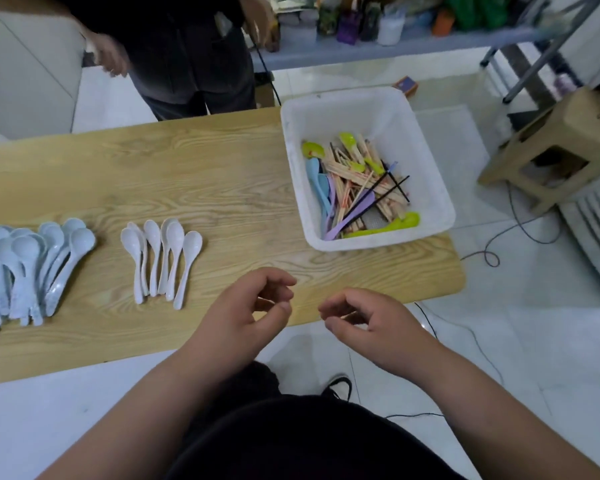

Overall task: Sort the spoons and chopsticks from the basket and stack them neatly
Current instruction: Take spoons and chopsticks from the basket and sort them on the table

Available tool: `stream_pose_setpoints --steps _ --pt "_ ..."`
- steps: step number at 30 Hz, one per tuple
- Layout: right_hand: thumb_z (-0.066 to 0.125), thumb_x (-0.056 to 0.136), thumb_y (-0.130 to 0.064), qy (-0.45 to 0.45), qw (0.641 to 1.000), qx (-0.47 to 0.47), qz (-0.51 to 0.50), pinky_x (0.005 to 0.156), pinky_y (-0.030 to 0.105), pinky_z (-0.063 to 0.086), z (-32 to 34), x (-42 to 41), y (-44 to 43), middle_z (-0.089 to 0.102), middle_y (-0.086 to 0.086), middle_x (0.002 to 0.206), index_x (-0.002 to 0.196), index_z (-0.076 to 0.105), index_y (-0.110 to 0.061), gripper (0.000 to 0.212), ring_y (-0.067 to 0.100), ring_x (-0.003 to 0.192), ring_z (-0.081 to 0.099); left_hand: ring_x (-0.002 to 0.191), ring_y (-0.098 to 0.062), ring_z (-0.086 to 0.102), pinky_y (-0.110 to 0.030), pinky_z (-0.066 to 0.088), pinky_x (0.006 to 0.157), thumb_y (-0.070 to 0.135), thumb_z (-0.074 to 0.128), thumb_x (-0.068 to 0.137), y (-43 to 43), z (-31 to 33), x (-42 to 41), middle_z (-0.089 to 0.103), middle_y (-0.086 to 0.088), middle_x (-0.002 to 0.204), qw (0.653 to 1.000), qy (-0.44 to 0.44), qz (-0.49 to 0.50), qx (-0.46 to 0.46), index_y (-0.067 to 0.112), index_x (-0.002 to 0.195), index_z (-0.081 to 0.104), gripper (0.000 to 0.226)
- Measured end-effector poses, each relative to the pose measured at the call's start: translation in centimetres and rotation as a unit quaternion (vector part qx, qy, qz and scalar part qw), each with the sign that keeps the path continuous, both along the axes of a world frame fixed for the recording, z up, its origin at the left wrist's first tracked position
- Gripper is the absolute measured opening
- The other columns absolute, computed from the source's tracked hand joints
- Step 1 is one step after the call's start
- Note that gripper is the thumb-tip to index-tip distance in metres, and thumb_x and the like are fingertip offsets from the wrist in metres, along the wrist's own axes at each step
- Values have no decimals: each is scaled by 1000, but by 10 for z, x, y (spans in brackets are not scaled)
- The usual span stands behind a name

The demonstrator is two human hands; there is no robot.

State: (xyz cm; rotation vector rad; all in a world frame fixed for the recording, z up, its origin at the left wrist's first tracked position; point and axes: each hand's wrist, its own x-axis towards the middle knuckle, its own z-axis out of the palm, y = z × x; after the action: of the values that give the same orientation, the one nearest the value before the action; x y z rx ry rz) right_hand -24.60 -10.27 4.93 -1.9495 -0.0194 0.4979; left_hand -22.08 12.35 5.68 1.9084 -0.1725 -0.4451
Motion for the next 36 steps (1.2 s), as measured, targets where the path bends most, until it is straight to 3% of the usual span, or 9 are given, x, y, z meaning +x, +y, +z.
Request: stream_pose_setpoints --steps 5,11,16,25,30,33,36 --pt "69 91 -10 -41 998 -2 -47 78 11 49 11 30 -26 71 -17 93 93 69 -35 25 1 90 67 100 -16 67 -22 52 87 28 61 82 -8 -13 8 69 8 99 1000 18 -19 -1 44 106 63 29" --pt "69 93 -14 -48 995 -7 -91 79 12 49 11 58 -46 71 -17 95 98 71 -29 16 1 93 66 97 -12 66 -19 50 83 2 65 91 -22 -24 48 69 10 97 995 51 -82 16 33 107 67 35" --pt "69 93 -14 -17 999 -6 -50 76 9 47 -10 73 -76 71 -19 93 100 73 -25 14 -1 89 67 92 -7 65 -10 47 80 1 65 90 -78 -16 89 68 12 95 998 8 -69 7 29 108 66 33" --pt "67 94 -19 -36 994 -21 98 75 16 52 -17 170 -173 69 -14 91 98 71 -29 11 3 86 65 94 -11 66 -24 50 81 9 65 92 -178 -27 101 69 9 98 995 37 91 10 32 107 66 28" --pt "66 94 -21 -54 986 -51 151 72 19 52 -23 225 -195 69 -12 90 98 69 -25 6 5 83 65 96 -10 66 -21 50 82 22 61 86 -216 -37 89 68 14 97 990 48 130 16 36 107 65 25" --pt "66 94 -19 -48 985 -67 154 67 14 50 -29 245 -194 68 -13 90 95 67 -30 11 2 81 64 97 -9 65 -19 50 81 15 64 89 -221 -40 91 67 13 97 990 54 125 28 32 108 65 26" --pt "65 94 -21 -45 985 -91 143 71 18 51 -39 263 -187 68 -13 91 98 67 -30 10 3 83 64 96 -4 63 -15 49 80 5 64 91 -216 -40 108 67 10 98 990 60 114 55 26 110 66 27"
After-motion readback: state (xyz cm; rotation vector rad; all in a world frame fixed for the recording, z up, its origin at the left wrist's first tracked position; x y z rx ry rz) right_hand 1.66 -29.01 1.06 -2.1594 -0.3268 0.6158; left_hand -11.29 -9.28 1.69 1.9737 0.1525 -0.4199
